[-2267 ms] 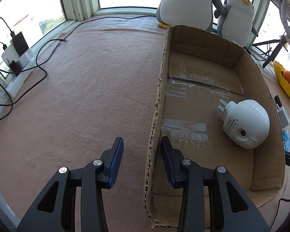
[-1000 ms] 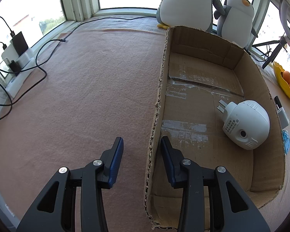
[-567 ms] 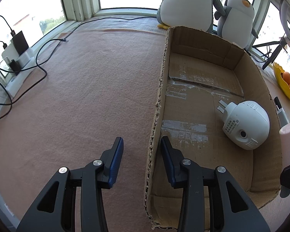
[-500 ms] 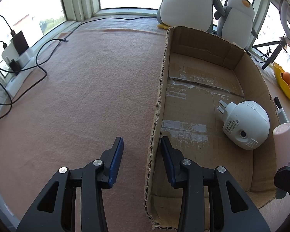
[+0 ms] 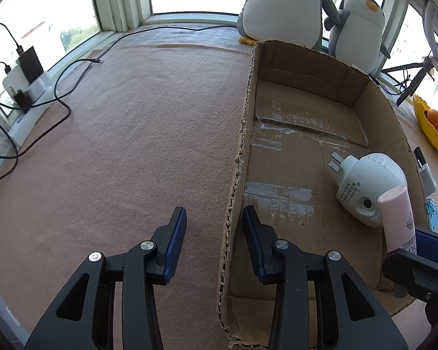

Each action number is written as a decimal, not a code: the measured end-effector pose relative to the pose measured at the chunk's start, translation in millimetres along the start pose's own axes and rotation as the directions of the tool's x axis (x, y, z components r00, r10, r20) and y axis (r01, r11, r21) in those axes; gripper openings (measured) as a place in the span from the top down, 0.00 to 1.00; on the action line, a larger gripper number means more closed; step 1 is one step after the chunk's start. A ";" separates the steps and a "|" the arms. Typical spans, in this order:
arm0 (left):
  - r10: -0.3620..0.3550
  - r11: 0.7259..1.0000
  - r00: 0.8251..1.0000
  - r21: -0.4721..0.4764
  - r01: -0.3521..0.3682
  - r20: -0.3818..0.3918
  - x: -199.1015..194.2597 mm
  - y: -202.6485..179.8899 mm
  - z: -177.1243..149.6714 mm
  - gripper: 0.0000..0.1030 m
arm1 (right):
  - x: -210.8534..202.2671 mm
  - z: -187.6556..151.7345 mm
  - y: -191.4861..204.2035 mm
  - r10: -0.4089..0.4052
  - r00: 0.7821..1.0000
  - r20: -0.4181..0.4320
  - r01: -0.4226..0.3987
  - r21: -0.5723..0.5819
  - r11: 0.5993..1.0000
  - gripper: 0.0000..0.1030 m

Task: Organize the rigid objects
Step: 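Carry the white lotion tube into the box and release it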

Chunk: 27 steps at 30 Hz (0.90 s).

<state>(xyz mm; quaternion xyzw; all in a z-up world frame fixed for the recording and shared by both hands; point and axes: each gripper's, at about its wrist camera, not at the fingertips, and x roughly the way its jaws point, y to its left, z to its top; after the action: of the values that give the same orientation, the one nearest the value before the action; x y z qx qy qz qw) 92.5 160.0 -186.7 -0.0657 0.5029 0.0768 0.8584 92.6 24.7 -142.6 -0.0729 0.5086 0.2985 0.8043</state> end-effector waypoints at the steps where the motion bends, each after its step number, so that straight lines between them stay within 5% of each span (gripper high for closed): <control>1: 0.000 1.000 1.000 0.001 0.000 0.000 -0.2 0.2 -0.4 0.64 | -0.1 0.0 0.2 0.000 1.000 0.002 0.000 -0.002 1.000 0.83; 27: 0.002 1.000 1.000 0.002 -0.002 0.001 0.8 0.3 -0.7 0.64 | -34.3 -5.8 -30.1 -0.008 0.997 0.080 0.003 0.062 0.998 0.70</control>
<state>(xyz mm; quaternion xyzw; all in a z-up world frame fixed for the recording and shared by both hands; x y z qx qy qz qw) 92.2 160.1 -187.7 -0.0644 0.5025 0.0772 0.8587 94.3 -16.1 -121.4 -0.0374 0.4849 0.2831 0.8266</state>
